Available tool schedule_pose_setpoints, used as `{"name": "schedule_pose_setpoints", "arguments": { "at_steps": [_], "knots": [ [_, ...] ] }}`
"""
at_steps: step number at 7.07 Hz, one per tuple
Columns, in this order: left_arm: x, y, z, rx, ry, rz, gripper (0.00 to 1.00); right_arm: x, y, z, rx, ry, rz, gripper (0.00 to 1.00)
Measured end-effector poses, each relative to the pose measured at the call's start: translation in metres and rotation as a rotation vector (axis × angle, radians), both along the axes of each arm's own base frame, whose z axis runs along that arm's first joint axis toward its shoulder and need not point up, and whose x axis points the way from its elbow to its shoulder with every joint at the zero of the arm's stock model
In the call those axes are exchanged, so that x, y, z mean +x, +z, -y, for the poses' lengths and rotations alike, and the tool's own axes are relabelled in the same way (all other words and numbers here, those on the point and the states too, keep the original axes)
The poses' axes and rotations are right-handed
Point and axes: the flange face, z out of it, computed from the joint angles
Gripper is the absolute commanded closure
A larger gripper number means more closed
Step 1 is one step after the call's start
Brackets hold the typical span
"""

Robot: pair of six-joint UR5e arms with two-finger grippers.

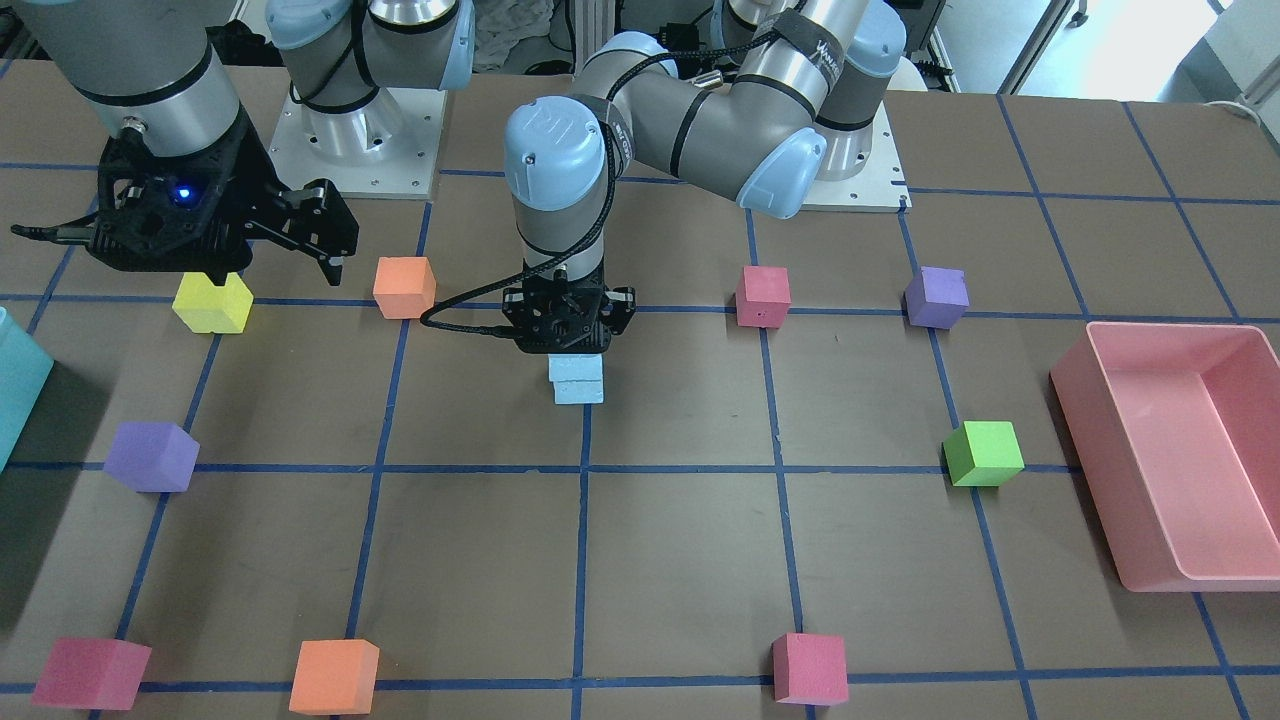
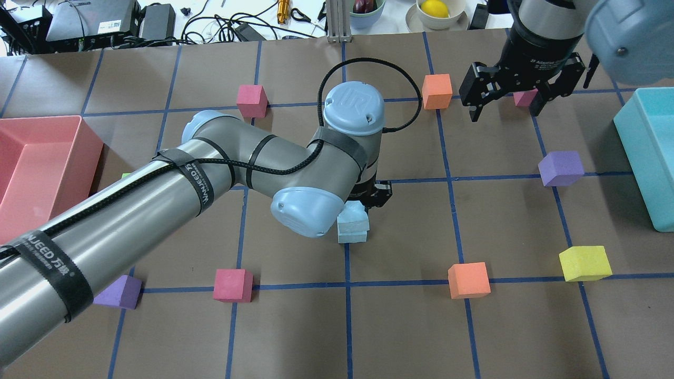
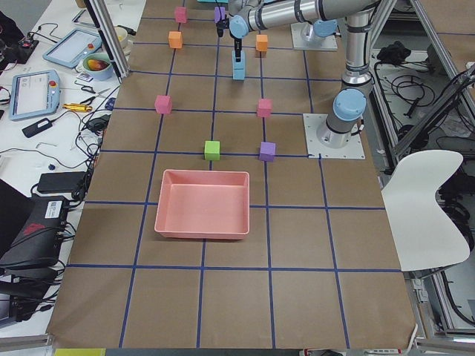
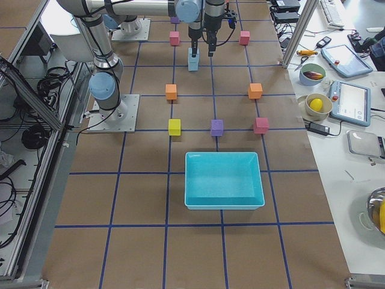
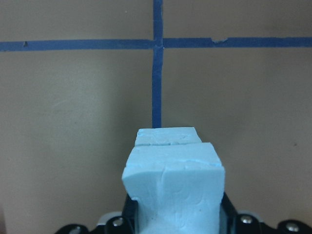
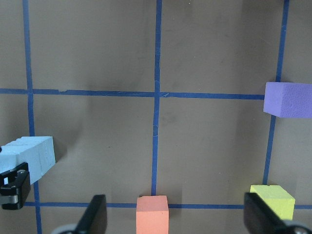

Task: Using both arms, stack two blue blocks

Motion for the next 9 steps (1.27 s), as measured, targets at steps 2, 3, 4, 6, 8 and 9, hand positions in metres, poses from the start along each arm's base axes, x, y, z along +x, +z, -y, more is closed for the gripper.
{"name": "schedule_pose_setpoints", "arguments": {
  "at_steps": [2, 3, 4, 6, 8, 9],
  "knots": [
    [0.0003, -0.001, 0.0004, 0.001, 0.001, 0.001, 0.91, 0.0002, 0.0, 0.0, 0.0, 0.0, 0.0, 0.0],
    [0.0003, -0.0027, 0.0006, 0.004, 0.001, 0.002, 0.88, 0.0002, -0.0002, -0.0001, 0.0, 0.0, 0.0, 0.0],
    [0.0003, -0.0038, 0.0007, 0.007, 0.002, 0.003, 0.77, 0.0002, -0.0004, -0.0001, 0.001, 0.0, 0.001, 0.0],
    [0.0004, -0.0047, 0.0007, 0.008, 0.006, 0.005, 0.0, 0.0002, -0.0005, -0.0001, 0.001, 0.0, 0.0, 0.0],
    [0.0019, -0.0043, 0.0011, -0.001, 0.008, 0.021, 0.0, 0.0002, -0.001, -0.0001, 0.003, 0.0, 0.0, 0.0],
    [0.0024, -0.0038, 0.0015, -0.005, 0.01, 0.028, 0.0, 0.0001, -0.0011, 0.0, 0.003, 0.0, 0.0, 0.0]
  ]
}}
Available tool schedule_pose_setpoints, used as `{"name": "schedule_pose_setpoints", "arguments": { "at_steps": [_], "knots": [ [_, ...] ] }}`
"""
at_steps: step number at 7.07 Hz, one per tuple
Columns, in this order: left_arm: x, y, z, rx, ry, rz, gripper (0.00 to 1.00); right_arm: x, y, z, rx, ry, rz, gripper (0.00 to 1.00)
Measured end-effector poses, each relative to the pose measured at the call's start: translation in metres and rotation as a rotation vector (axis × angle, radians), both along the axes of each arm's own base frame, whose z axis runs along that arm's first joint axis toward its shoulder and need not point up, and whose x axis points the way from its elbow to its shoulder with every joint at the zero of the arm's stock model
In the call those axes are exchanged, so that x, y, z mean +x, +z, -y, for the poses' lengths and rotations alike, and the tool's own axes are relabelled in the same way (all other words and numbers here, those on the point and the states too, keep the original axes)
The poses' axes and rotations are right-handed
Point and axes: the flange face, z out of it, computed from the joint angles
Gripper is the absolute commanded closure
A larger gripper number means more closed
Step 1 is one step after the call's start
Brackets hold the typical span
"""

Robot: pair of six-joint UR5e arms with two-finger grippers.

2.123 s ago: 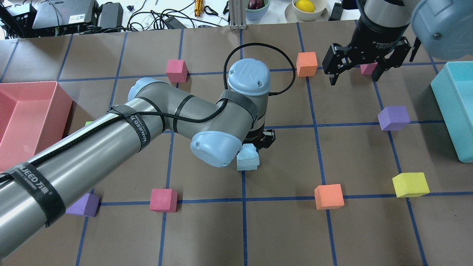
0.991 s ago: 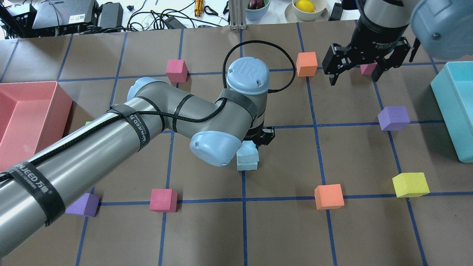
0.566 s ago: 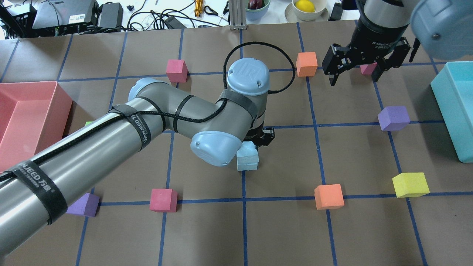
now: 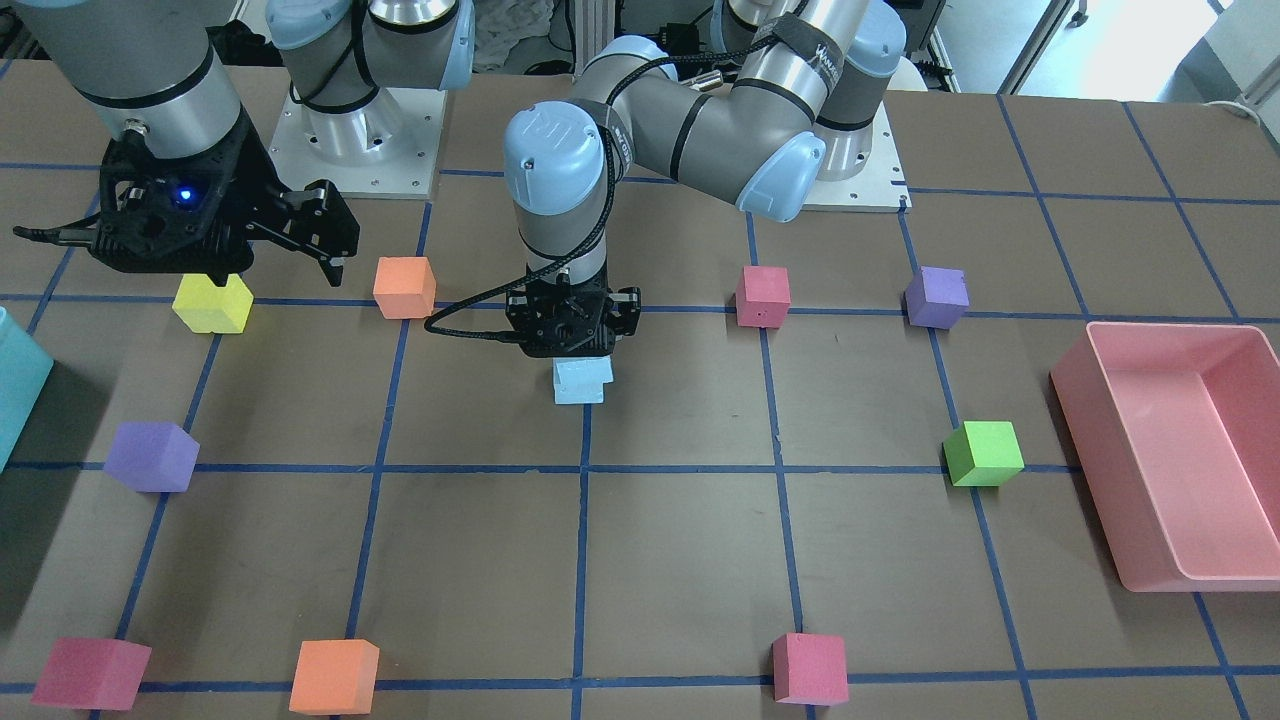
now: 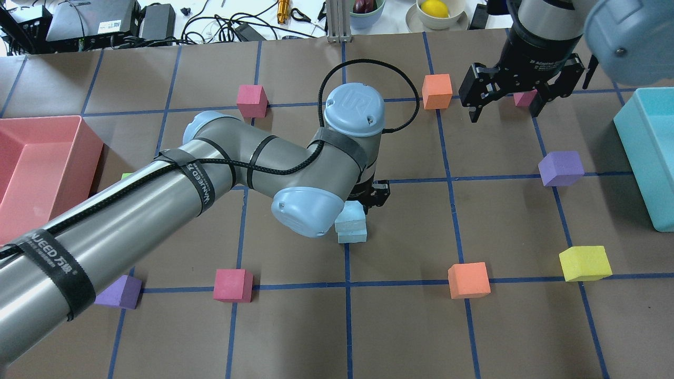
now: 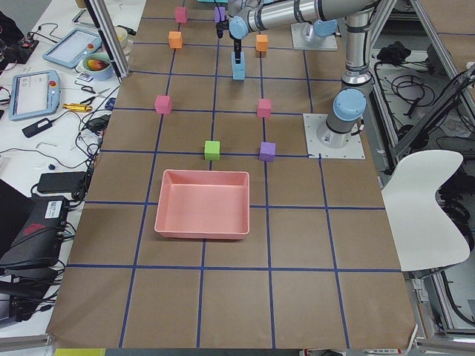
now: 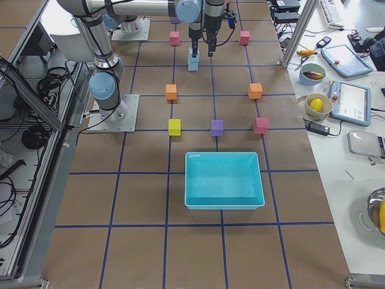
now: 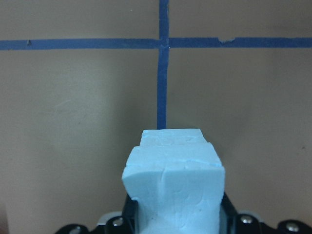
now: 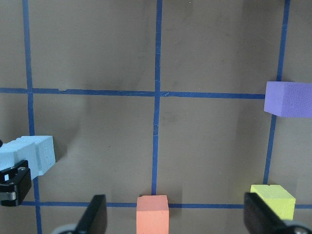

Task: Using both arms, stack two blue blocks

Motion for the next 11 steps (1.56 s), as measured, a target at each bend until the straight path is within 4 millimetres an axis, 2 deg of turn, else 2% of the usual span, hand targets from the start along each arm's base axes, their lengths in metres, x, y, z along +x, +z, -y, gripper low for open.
{"name": "schedule_pose_setpoints", "arguments": {
  "at_steps": [3, 5, 6, 8, 10, 11],
  "knots": [
    [-0.001, 0.006, 0.0, -0.008, 0.004, -0.008, 0.0, 0.0, 0.0, 0.0, 0.0, 0.0, -0.001, 0.0],
    [0.007, 0.025, 0.004, -0.033, 0.006, -0.023, 0.0, 0.0, 0.0, 0.0, 0.0, 0.0, -0.001, 0.0],
    [0.017, 0.036, 0.01, -0.046, 0.005, -0.03, 0.0, 0.0, 0.0, 0.0, -0.001, 0.0, -0.001, 0.0],
    [0.061, 0.067, 0.026, -0.051, -0.062, -0.03, 0.0, 0.0, 0.0, 0.0, -0.001, 0.0, -0.002, 0.0],
    [0.13, 0.113, 0.045, -0.039, -0.141, -0.028, 0.0, 0.0, 0.0, 0.0, -0.001, 0.0, -0.002, 0.0],
    [0.157, 0.139, 0.046, -0.039, -0.172, -0.026, 0.0, 0.0, 0.0, 0.001, -0.002, 0.0, -0.002, 0.0]
  ]
}}
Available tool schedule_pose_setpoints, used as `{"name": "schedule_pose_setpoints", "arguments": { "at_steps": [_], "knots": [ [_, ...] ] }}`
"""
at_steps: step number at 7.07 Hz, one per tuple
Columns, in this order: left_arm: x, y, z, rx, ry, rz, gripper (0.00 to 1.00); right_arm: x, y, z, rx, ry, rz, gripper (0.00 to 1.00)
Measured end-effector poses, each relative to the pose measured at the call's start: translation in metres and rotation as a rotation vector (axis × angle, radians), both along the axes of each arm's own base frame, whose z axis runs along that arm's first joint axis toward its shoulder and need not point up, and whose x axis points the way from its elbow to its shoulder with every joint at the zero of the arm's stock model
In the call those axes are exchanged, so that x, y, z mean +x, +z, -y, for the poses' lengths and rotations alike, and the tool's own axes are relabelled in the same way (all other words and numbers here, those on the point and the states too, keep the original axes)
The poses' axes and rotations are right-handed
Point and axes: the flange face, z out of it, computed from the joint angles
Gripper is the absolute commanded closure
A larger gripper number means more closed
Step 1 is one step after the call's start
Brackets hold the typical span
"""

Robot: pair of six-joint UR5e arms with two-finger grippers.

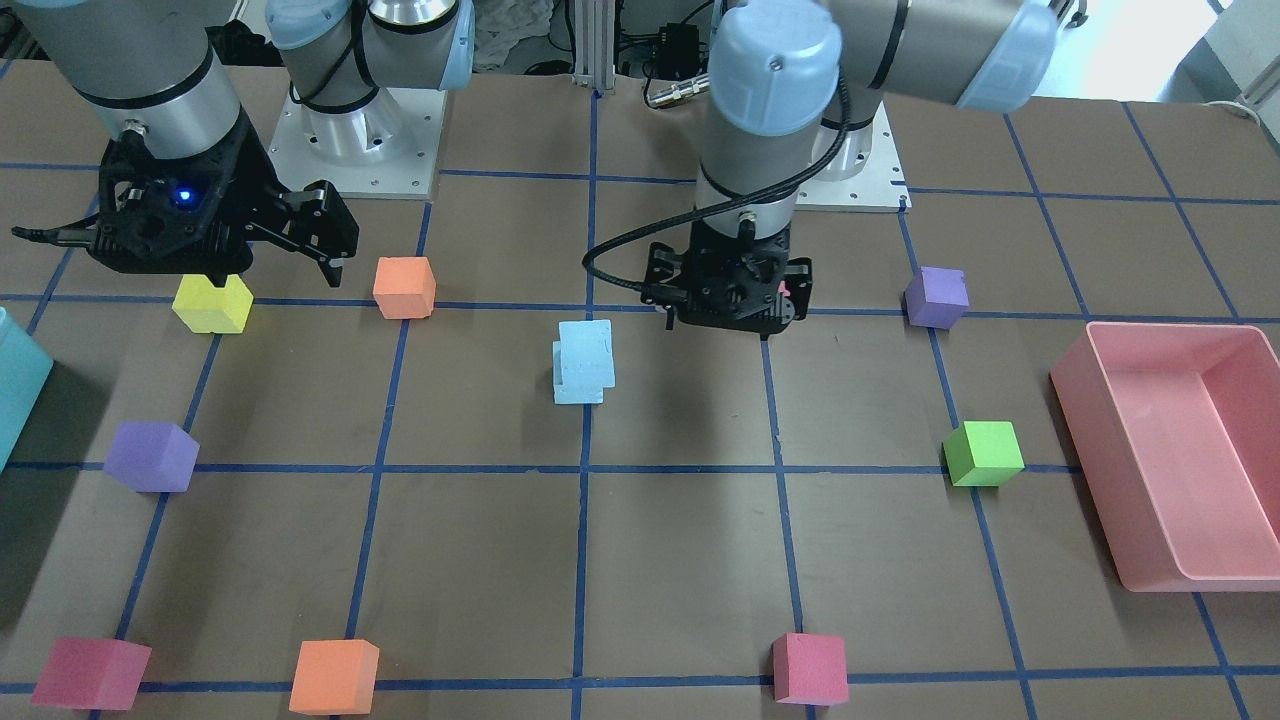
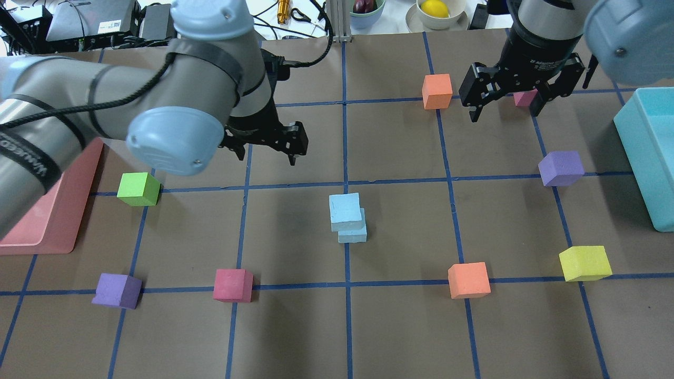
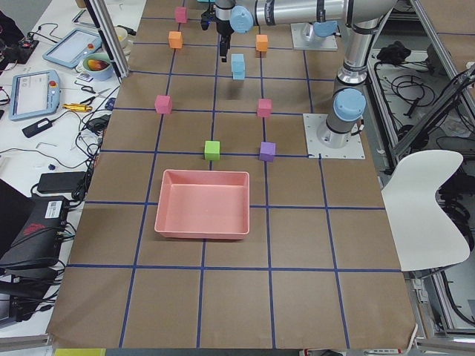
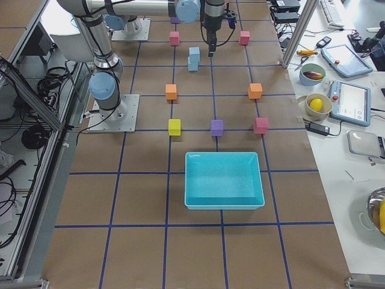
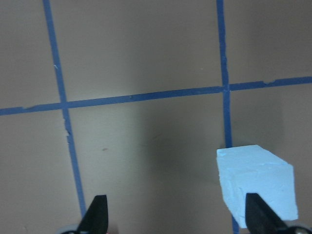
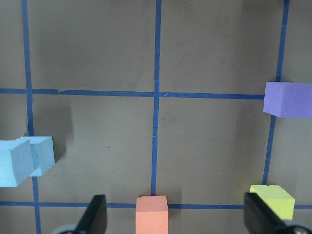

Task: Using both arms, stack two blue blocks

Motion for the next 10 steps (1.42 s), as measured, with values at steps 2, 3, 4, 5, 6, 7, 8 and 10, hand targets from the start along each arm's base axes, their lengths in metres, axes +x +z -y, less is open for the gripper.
{"name": "schedule_pose_setpoints", "arguments": {
  "at_steps": [2, 3, 4, 5, 6, 7, 8, 10],
  "knots": [
    [0.032, 0.042, -0.002, -0.042, -0.001, -0.004, 0.0, 0.0, 0.001, 0.0, -0.004, -0.002, 0.001, 0.0],
    [0.043, 0.058, -0.004, -0.068, 0.012, -0.005, 0.0, 0.0, 0.003, 0.0, -0.009, -0.002, 0.002, 0.0],
    [0.054, 0.072, -0.007, -0.092, 0.025, -0.003, 0.0, 0.0, 0.006, 0.0, -0.016, -0.002, 0.003, 0.0],
    [0.064, 0.083, -0.01, -0.11, 0.037, -0.003, 0.0, 0.0, 0.009, -0.001, -0.023, -0.001, 0.003, 0.0],
    [0.071, 0.09, -0.012, -0.12, 0.045, -0.004, 0.0, 0.0, 0.011, -0.001, -0.027, -0.001, 0.004, 0.0],
    [0.076, 0.094, -0.013, -0.123, 0.049, -0.006, 0.0, 0.0, 0.012, -0.002, -0.029, -0.001, 0.004, 0.0],
    [0.078, 0.095, -0.015, -0.116, 0.05, -0.007, 0.0, 0.0, 0.012, -0.002, -0.03, -0.001, 0.003, 0.0],
    [0.086, 0.096, -0.015, -0.101, 0.064, -0.005, 0.0, 0.0, 0.01, -0.003, -0.024, 0.0, 0.002, 0.0]
  ]
}}
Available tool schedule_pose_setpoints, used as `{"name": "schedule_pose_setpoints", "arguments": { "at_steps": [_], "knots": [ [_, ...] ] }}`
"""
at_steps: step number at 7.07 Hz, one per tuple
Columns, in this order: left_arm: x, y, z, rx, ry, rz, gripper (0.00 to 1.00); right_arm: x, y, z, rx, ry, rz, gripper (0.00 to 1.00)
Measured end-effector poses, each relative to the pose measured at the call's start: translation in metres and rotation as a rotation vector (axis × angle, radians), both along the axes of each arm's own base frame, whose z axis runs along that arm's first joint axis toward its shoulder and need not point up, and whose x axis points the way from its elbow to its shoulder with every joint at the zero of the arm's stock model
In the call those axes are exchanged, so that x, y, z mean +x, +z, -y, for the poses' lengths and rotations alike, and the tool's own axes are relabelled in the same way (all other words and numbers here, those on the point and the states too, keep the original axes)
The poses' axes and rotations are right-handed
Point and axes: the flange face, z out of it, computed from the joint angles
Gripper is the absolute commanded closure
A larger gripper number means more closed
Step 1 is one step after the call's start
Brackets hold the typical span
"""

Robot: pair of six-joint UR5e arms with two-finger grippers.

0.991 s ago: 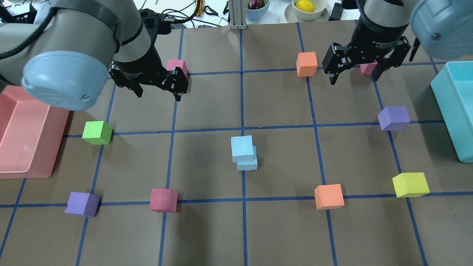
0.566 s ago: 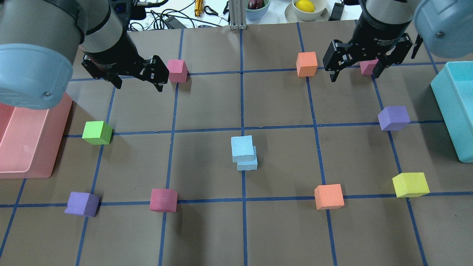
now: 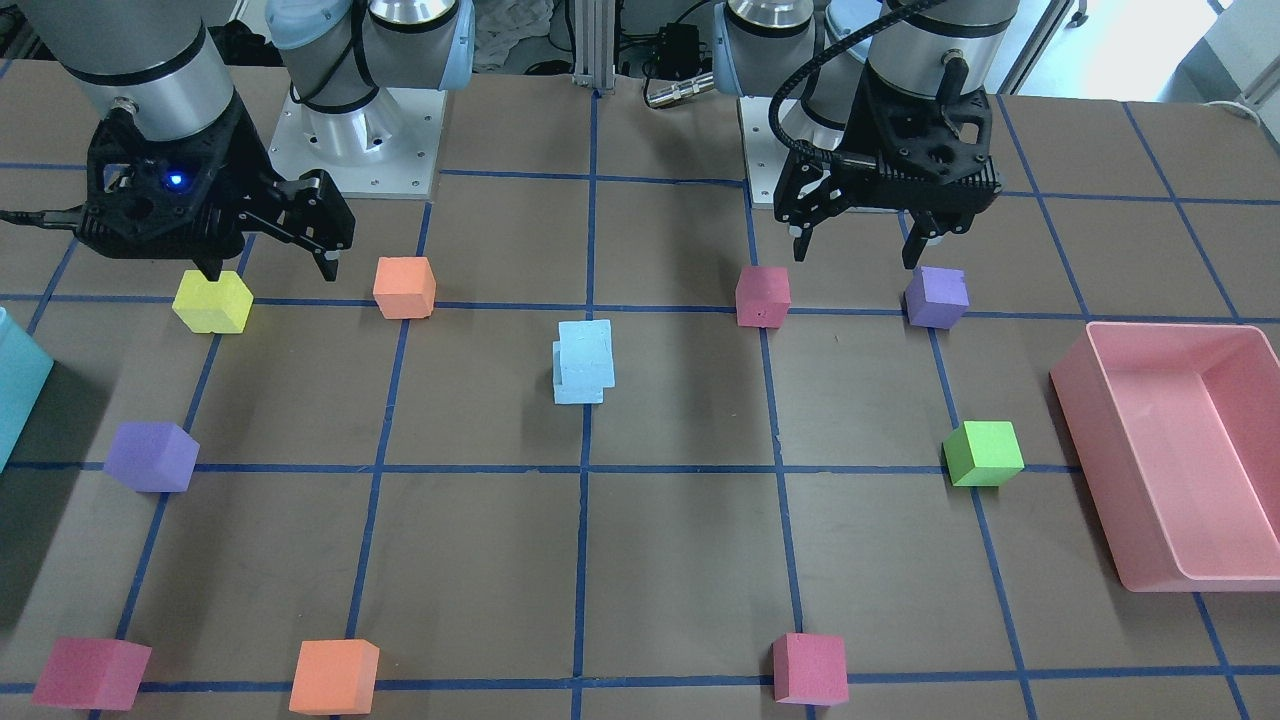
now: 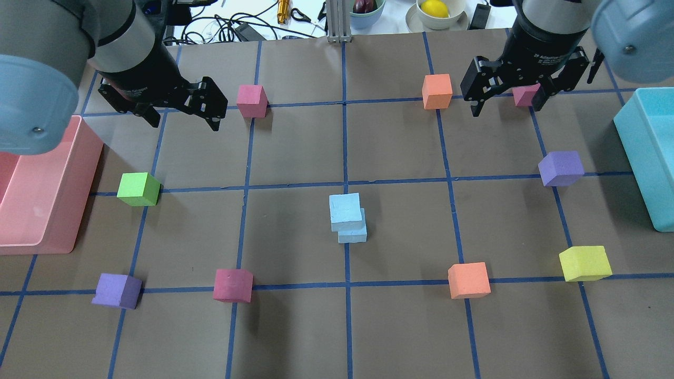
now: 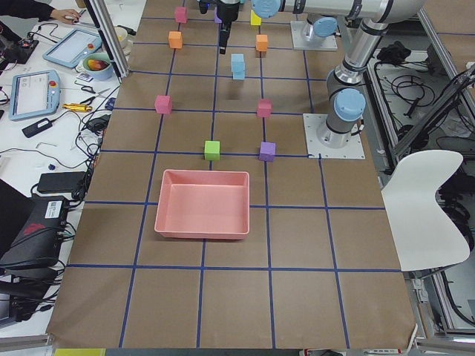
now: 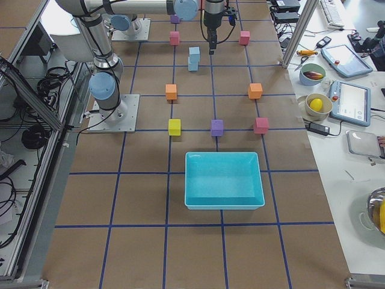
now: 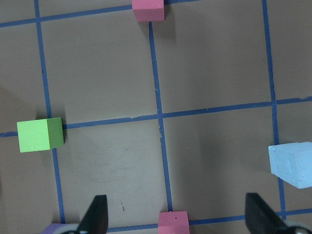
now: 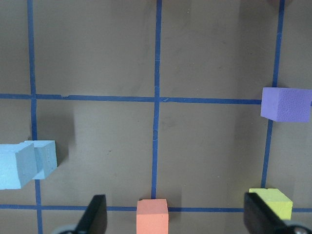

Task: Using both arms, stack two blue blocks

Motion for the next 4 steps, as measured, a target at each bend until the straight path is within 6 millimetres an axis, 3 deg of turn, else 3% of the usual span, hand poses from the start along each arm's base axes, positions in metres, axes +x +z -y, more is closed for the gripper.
{"name": "schedule_pose_setpoints", "arguments": {
  "at_steps": [4],
  "knots": [
    [0.0132, 0.0021, 0.0015, 0.001, 0.026, -0.003, 0.0, 0.0002, -0.002, -0.0011, 0.008, 0.0, 0.001, 0.0]
  ]
}}
